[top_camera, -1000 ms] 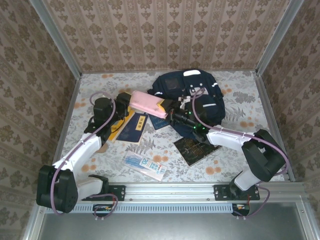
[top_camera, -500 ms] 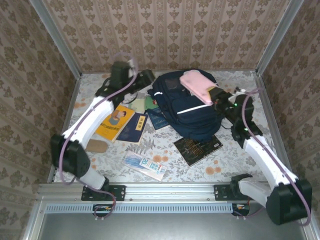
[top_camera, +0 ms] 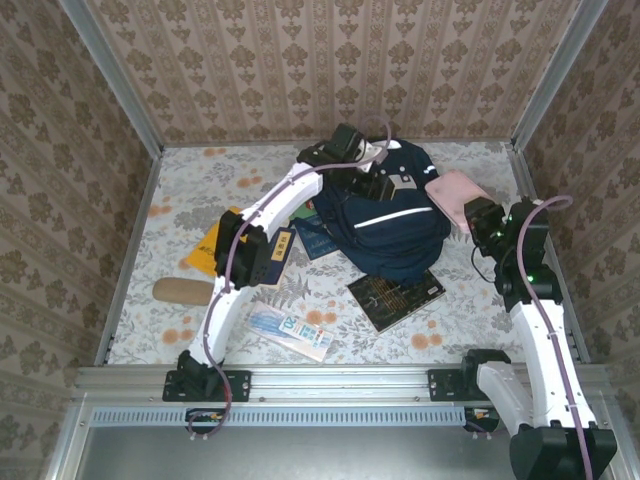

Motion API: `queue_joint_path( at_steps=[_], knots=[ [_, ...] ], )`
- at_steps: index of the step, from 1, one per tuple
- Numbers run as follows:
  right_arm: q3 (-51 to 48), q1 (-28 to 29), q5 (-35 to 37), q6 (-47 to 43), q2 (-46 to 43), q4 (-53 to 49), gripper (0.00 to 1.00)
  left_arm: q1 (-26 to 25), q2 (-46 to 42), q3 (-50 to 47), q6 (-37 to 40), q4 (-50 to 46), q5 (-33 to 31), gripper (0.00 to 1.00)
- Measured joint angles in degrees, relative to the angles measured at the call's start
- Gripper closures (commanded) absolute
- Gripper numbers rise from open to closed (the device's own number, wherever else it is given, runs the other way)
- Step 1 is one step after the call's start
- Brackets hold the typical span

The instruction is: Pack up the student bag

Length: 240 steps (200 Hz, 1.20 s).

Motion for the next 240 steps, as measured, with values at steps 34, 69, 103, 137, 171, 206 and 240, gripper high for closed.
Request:
queue_joint_path(
  at_steps=[34,69,103,137,171,206,240],
  knots=[
    [0.39,-0.02,1.46,-1.95,-0.35,-1.46,0.69,-0.70,2.95,0.94,0.57,-0.74,2.25,0.34],
    [0.39,-0.02,1.55,-2.91,-0.35,-1.46,0.69,-1.57,4.74,1.73,0.55,-0.50,3.39,0.34],
    [0.39,0.00,1.53,-3.08,-0.33,-1.46,0.68,-2.71,5.92,1.97,0.55,-0.26,5.42,0.35],
    [0.39,-0.02,1.53,-3.06,-0.33,-1.42,0.68,-3.48,6.62,1.95,0.04,-0.07,7.96,0.46],
    [0.39,-0.02,1.38,-3.04,-0.26,-1.33,0.68,-3.76,6.73,1.95,-1.01,0.63,8.74,0.66],
    [0.39,0.00,0.81,-2.82,-0.15,-1.18,0.68,-3.78,7.98,1.95,-1.25,1.51,6.86,0.80],
    [0.39,0.04,0.31,-2.40,-0.17,-1.18,0.68,-3.76,8.74,1.97,-1.44,1.79,4.07,1.00]
  ],
)
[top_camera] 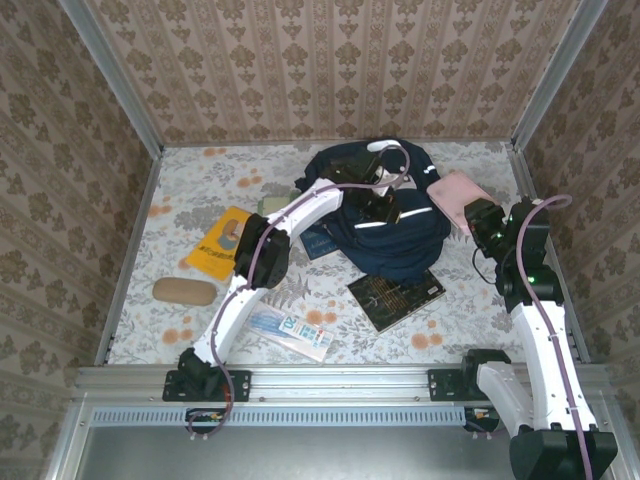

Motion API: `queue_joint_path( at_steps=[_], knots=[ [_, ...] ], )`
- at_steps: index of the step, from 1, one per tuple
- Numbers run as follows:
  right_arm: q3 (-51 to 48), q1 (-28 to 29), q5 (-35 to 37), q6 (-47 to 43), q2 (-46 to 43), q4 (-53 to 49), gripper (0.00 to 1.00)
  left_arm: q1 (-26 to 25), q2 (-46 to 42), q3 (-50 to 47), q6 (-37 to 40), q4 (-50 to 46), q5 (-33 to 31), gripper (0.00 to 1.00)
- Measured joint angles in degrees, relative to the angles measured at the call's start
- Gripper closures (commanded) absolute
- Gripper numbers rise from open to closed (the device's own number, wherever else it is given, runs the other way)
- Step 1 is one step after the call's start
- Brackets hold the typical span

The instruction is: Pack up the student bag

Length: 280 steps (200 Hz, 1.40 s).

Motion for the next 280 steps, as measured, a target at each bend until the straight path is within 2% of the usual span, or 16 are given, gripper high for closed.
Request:
queue_joint_path(
  at_steps=[37,69,103,139,195,226,253,280],
  knots=[
    [0.11,0.63,-0.04,-0.07,-0.79,-0.46,0.68,0.22,0.00,1.62,-0.35,0.39,-0.90,1.00],
    [2.56,1.44,0.42,-0.61,-1.46,-3.34,0.68,2.10,-0.52,2.21,-3.82,3.56,0.24,1.00],
    [6.67,1.84,1.40,-0.96,-1.97,-5.44,0.68,6.91,-1.99,4.46,-9.66,7.98,1.11,1.00],
    [9.29,3.04,2.91,-2.19,-3.08,-7.39,0.67,12.55,-3.43,6.19,-19.15,15.34,4.52,1.00],
    [5.62,3.65,3.67,-1.09,-4.61,-7.91,0.67,14.40,-3.45,8.39,-28.46,22.88,5.62,1.00],
    [-1.18,4.04,-0.35,2.51,-2.43,-1.57,0.67,14.47,-3.45,8.39,-31.30,24.81,6.14,1.00],
    [-3.82,6.84,-3.80,5.73,5.07,7.54,0.68,14.73,-3.45,8.39,-32.87,26.12,6.86,1.00],
    [-4.09,11.37,-3.23,9.18,12.90,16.96,0.69,14.69,-3.45,8.39,-33.99,27.08,7.23,1.00]
  ],
)
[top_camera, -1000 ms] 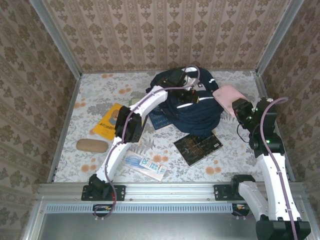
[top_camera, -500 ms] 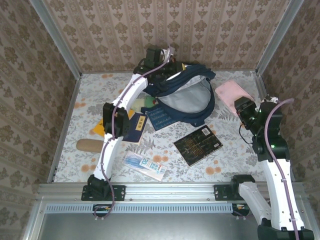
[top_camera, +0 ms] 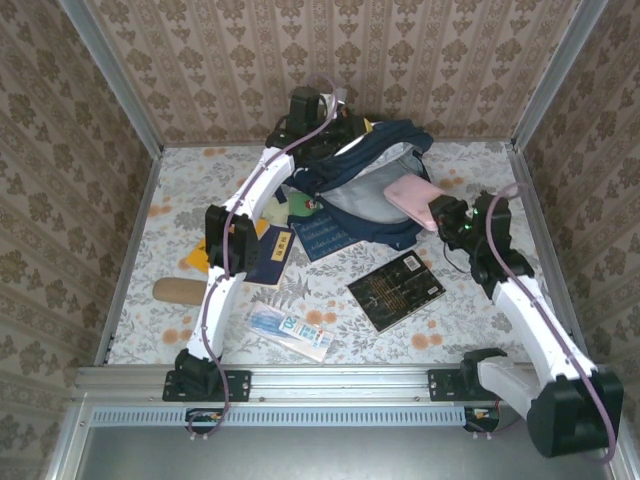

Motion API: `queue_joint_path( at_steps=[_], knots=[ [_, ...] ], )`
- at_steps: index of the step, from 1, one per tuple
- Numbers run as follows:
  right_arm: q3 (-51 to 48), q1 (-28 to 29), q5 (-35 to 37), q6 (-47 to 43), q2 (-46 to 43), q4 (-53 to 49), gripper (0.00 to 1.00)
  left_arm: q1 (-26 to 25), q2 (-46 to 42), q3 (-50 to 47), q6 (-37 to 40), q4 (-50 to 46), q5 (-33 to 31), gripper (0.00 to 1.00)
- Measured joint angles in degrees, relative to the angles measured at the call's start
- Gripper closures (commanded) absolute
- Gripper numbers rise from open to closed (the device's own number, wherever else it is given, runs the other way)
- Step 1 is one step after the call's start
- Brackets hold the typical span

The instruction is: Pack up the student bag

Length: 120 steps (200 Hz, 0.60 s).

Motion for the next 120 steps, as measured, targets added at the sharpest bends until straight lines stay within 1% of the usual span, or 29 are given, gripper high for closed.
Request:
queue_joint_path(
  at_steps=[17,34,50,64,92,106,120],
  knots=[
    [0.70,2.60,2.19,2.47,6.49,4.61,0.71,-0.04,0.00,-0.02,-0.63,1.03,0.26,1.00],
    [3.32,4.92,5.49,5.14,14.51,6.34,0.72,-0.13,0.00,-0.02,-1.70,2.25,0.31,1.00],
    [6.27,6.86,8.94,7.41,21.73,9.40,0.71,-0.37,-0.11,-0.02,-2.69,3.17,0.28,1.00],
    [8.96,8.09,11.37,9.27,28.15,14.05,0.70,-0.81,-0.39,-0.20,-3.15,3.50,0.28,1.00],
    [15.26,9.46,12.59,12.83,40.11,23.32,0.69,-1.95,-1.88,-0.81,-3.15,3.50,0.15,1.00],
    [18.08,10.03,12.87,14.08,44.24,26.10,0.68,-2.34,-2.73,-0.83,-3.15,3.50,-0.02,1.00],
    [20.15,10.84,13.38,14.56,46.49,26.86,0.68,-2.62,-3.48,-0.83,-3.17,3.50,-0.20,1.00]
  ],
)
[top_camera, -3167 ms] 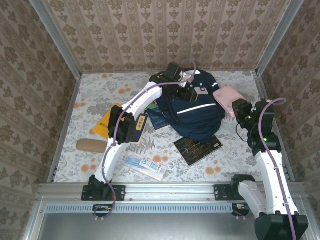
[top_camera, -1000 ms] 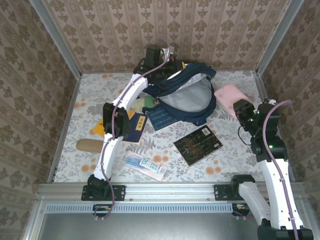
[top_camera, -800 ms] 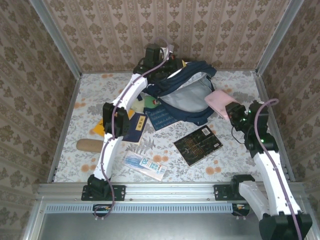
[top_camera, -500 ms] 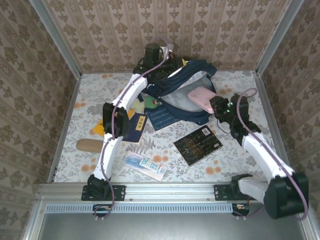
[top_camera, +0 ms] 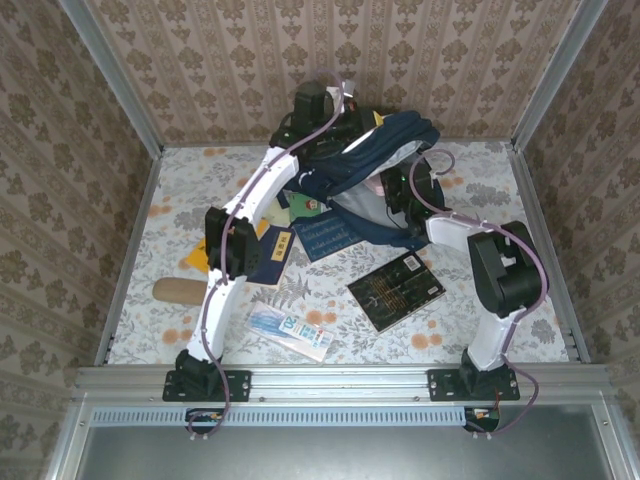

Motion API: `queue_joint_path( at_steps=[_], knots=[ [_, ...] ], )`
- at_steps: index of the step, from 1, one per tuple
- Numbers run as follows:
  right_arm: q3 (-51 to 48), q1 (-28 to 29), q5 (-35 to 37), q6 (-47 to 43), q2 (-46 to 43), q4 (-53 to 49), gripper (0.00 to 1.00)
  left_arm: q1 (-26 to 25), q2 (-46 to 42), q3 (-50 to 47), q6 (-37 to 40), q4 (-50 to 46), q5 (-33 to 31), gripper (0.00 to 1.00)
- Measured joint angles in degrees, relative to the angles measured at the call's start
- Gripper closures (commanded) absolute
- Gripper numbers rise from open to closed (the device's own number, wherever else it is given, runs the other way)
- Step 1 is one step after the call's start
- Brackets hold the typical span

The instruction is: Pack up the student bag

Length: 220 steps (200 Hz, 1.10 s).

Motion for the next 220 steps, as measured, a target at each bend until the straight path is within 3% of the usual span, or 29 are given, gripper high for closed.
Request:
queue_joint_path(
  at_steps=[53,113,163,189,220],
  knots=[
    [10.19,2.47,1.25,0.33,7.78,-0.07,0.67,-0.20,-0.70,-0.22,-1.25,0.42,-0.81,1.00],
    [11.52,2.32,2.93,-0.92,8.85,-4.09,0.66,0.52,-1.16,-0.66,-1.29,0.44,-1.16,1.00],
    [20.72,3.04,5.20,-1.44,14.86,-8.46,0.66,0.52,-1.27,-0.68,-1.86,1.27,-1.07,1.00],
    [23.89,2.91,6.56,0.98,18.16,-9.07,0.60,0.79,-1.73,-0.79,-2.12,1.22,-1.25,1.00],
    [29.99,1.95,6.05,1.60,24.28,-9.60,0.44,1.42,-2.95,-1.86,-2.56,1.25,-1.73,1.00]
  ],
)
